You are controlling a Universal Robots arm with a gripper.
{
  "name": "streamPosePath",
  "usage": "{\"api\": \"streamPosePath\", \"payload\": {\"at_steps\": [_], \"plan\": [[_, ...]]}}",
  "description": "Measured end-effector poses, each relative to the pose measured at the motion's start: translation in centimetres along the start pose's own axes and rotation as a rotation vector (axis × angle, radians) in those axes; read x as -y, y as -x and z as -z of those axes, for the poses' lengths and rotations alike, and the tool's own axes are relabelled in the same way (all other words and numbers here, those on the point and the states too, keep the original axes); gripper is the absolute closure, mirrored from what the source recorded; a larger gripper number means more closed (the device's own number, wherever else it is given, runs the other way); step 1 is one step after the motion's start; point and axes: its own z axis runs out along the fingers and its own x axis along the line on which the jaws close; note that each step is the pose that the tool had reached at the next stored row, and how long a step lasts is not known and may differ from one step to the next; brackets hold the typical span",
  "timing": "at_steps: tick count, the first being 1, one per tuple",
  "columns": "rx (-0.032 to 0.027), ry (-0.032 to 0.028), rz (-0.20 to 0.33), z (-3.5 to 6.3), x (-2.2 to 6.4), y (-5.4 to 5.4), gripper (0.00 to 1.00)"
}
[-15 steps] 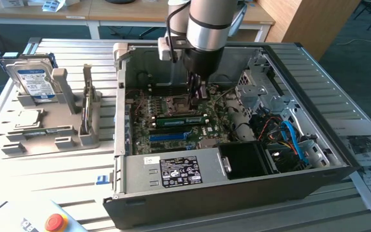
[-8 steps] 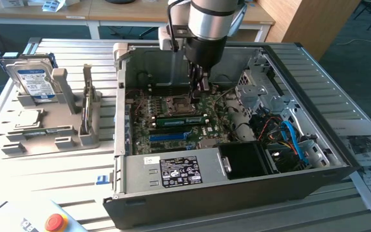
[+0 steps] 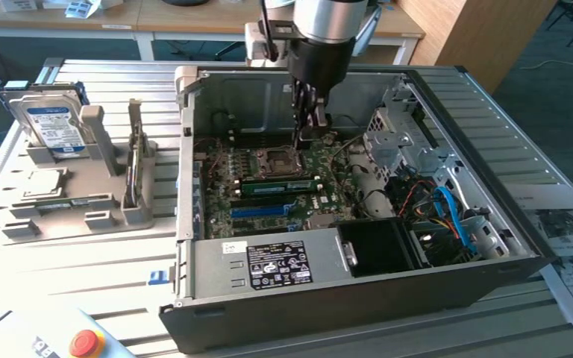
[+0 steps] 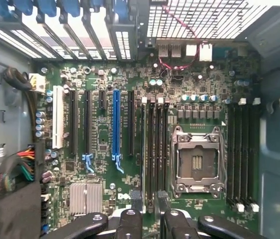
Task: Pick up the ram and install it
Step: 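Insert the ram into the slot, then press down the ram until it locks into place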
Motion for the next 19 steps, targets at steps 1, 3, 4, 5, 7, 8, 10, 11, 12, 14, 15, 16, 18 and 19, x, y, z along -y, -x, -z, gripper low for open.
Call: {"api": "streamPosePath", "payload": {"at_steps": [1,3,4,5,7,8,10,11,12,14,15,16,18,19], "plan": [[0.0001,0.0000,0.000,0.24,0.00,0.00,0.75],[0.0000,0.0000,0.000,0.46,0.00,0.00,0.75],[0.0002,-0.0001,0.000,0.46,0.00,0.00,0.75],[0.0000,0.0000,0.000,0.64,0.00,0.00,0.75],[0.0001,0.0000,0.000,0.83,0.00,0.01,0.75],[0.0000,0.0000,0.000,0.84,0.00,0.00,0.75],[0.0001,-0.0001,0.000,0.85,0.00,0.00,0.75],[0.0001,0.0000,0.000,0.86,-0.01,0.00,0.75],[0.0000,0.0000,0.000,0.87,0.00,0.01,0.75],[0.0000,0.0000,0.000,0.89,0.00,0.00,0.75],[0.0001,0.0000,0.000,0.89,-0.01,0.00,0.75],[0.0000,0.0000,0.000,0.89,0.00,0.01,0.75],[0.0001,-0.0001,-0.010,0.89,0.00,0.01,0.75],[0.0001,-0.0001,-0.022,0.89,0.00,0.01,0.75]]}}
